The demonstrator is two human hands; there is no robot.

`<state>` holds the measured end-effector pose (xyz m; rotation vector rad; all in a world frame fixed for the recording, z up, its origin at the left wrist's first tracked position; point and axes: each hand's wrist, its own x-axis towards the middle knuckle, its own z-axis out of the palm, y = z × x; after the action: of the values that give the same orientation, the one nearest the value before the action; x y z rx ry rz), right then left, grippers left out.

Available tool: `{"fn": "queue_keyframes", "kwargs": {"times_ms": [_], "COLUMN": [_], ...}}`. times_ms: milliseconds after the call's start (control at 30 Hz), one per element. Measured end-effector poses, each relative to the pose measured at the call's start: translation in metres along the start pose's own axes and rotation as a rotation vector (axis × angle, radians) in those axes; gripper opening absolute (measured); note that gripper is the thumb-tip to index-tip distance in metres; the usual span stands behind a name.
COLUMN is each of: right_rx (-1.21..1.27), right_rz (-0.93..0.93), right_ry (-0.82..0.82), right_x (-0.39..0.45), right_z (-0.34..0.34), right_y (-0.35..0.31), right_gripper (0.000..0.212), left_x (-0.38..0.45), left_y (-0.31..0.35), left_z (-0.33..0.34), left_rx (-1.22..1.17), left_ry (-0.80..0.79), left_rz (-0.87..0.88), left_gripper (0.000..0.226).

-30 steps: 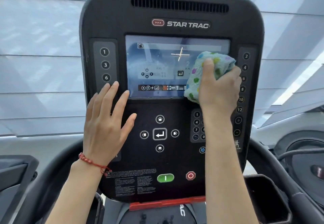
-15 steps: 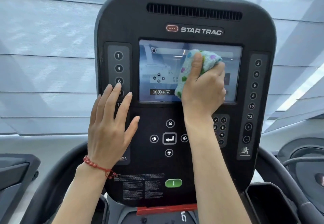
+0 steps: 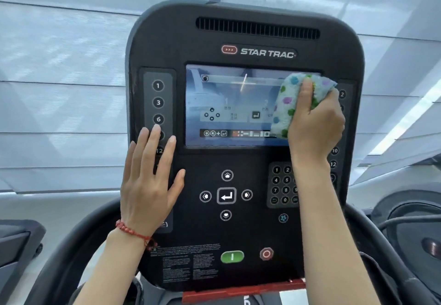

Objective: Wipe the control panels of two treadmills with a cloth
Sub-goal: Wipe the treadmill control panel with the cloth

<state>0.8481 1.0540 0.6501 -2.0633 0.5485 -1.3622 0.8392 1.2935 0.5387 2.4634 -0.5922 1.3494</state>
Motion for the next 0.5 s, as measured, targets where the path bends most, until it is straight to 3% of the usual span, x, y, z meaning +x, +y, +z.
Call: {"fn": "queue_keyframes", "kwargs": {"times_ms": [267,500], "right_rx": [-0.100,0.045], "right_rz": [0.070,-0.250], "right_ry": [0.007,-0.089], "right_x": [-0.007,-0.065], "right_z": [0.006,0.052], "right_y": [-0.017,-0.089], "right_gripper": [0.045,0.044], "left_x": [0.000,0.001], "left_y": [-0.001,0.001], "left_z": [0.007,0.004], "left_rx": [0.012,0.004], "left_ry": [0.055,0.053], "left_rz": [0.013,0.006], "left_gripper": [0.043,0.043]}}
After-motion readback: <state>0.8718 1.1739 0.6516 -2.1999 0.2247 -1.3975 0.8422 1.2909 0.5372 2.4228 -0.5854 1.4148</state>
